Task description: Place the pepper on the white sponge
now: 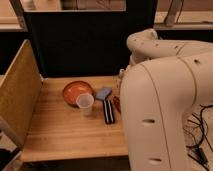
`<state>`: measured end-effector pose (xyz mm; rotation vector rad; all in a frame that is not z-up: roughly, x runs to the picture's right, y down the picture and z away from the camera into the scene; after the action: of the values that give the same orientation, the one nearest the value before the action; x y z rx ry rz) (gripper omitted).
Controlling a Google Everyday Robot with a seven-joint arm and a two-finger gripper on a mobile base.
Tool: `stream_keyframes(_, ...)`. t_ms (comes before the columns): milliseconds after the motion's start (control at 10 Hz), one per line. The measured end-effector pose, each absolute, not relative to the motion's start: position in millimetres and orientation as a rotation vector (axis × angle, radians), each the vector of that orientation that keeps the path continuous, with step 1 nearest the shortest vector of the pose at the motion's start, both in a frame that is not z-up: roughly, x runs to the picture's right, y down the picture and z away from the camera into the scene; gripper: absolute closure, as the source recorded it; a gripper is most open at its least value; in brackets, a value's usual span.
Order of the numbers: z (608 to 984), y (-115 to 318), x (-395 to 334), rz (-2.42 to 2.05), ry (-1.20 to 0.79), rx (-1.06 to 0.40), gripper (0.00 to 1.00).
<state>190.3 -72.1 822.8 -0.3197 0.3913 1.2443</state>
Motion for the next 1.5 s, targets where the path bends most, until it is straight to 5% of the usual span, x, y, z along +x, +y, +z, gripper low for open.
stream_keyframes(500, 828.6, 8.0, 145.2, 1.148, 0.425, -0.426, 0.20)
stream_keyframes(1500, 830.4, 12.9, 142.6, 1.139, 0.428, -0.431, 0.20)
